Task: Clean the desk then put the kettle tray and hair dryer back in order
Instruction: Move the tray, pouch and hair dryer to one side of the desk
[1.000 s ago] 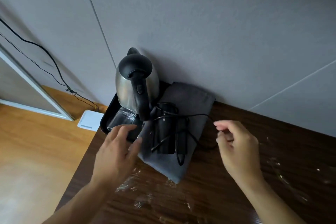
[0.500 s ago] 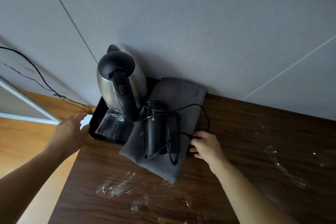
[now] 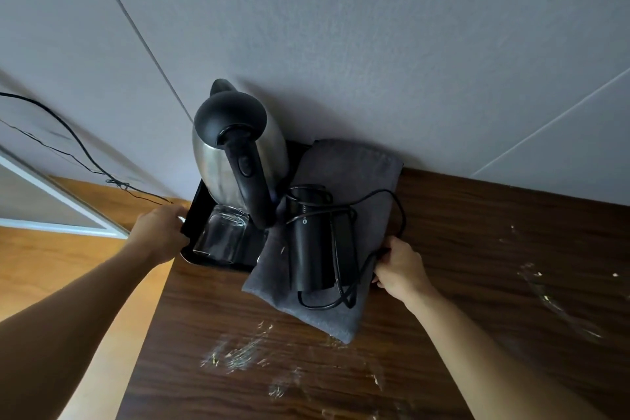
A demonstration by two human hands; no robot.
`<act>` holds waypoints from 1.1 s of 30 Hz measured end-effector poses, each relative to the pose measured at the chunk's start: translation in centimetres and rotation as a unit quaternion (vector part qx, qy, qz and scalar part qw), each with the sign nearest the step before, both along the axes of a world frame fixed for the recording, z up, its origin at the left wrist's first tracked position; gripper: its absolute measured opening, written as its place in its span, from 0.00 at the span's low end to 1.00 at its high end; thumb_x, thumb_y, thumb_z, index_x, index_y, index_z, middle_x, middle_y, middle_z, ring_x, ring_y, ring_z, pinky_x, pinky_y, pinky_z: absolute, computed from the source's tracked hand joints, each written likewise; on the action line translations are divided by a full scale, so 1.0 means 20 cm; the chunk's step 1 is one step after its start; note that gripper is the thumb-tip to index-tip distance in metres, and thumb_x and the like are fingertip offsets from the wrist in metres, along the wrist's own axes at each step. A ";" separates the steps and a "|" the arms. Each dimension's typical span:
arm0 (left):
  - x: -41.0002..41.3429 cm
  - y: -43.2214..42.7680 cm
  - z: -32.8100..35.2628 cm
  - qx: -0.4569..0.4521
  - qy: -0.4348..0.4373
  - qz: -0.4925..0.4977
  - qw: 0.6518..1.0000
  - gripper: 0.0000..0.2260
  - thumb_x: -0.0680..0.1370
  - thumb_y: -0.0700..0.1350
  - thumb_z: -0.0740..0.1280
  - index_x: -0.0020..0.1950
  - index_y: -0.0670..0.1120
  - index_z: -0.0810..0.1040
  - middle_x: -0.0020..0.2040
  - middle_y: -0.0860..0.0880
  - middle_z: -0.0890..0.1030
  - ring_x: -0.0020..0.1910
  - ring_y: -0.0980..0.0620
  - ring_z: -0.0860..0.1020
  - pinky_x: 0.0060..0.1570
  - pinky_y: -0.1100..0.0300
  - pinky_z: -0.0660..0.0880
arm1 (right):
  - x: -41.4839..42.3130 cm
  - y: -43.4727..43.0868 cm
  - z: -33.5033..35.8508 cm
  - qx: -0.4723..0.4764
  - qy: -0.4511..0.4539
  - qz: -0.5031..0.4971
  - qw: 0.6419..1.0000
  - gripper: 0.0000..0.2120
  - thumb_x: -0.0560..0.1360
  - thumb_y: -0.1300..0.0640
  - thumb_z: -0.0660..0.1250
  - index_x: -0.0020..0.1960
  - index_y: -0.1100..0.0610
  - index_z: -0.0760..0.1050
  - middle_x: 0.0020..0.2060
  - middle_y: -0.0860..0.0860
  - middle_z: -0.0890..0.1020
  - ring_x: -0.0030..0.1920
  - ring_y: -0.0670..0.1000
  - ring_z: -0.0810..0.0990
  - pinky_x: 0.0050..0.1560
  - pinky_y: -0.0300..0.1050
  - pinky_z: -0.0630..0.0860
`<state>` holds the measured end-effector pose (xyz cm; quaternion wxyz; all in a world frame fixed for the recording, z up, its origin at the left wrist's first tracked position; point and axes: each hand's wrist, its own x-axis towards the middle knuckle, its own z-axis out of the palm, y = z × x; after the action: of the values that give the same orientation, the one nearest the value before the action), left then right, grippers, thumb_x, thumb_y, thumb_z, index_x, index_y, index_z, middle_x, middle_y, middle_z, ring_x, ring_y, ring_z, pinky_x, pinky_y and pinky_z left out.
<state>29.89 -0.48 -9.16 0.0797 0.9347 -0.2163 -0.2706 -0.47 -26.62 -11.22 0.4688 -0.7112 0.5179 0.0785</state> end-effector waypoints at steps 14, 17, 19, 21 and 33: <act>-0.25 -0.03 0.04 -0.042 0.095 0.018 0.994 0.16 0.65 0.31 0.77 0.46 0.45 0.79 0.41 0.45 0.82 0.41 0.45 0.81 0.40 0.50 0.83 | -0.37 0.01 0.04 0.010 0.038 -0.001 0.999 0.10 0.76 0.59 0.71 0.56 0.49 0.79 0.44 0.51 0.85 0.39 0.51 0.86 0.40 0.48 0.85; -0.34 -0.08 0.07 -0.054 0.109 0.003 0.993 0.16 0.65 0.31 0.78 0.44 0.46 0.79 0.39 0.47 0.83 0.39 0.47 0.81 0.35 0.55 0.80 | -0.50 0.00 0.10 0.013 0.029 -0.024 0.999 0.10 0.74 0.60 0.73 0.54 0.50 0.79 0.43 0.51 0.85 0.39 0.52 0.86 0.39 0.46 0.85; -0.40 -0.13 0.09 -0.067 0.100 -0.014 0.993 0.16 0.63 0.31 0.78 0.42 0.47 0.78 0.34 0.49 0.82 0.36 0.47 0.80 0.35 0.56 0.78 | -0.60 -0.01 0.14 0.000 0.038 -0.019 0.999 0.07 0.75 0.60 0.71 0.52 0.53 0.80 0.41 0.50 0.85 0.38 0.49 0.85 0.33 0.35 0.79; -0.47 -0.20 0.13 -0.076 0.092 -0.028 0.992 0.16 0.63 0.31 0.78 0.41 0.47 0.78 0.33 0.49 0.81 0.34 0.48 0.78 0.34 0.57 0.77 | -0.71 -0.03 0.18 -0.013 0.038 -0.023 0.999 0.06 0.75 0.59 0.71 0.51 0.53 0.80 0.41 0.47 0.84 0.38 0.44 0.81 0.28 0.28 0.72; -1.26 -0.65 0.34 -0.102 0.142 -0.156 0.972 0.16 0.64 0.31 0.78 0.40 0.50 0.79 0.33 0.52 0.82 0.37 0.46 0.81 0.45 0.48 0.79 | -1.73 -0.24 0.43 -0.034 -0.003 -0.098 0.995 0.03 0.75 0.53 0.72 0.48 0.45 0.81 0.41 0.41 0.85 0.44 0.41 0.82 0.34 0.30 0.73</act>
<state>4.79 -13.49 -2.40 0.1613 0.8282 -0.3725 -0.3864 -35.15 -31.35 -2.56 0.4512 -0.6729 0.5860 0.0130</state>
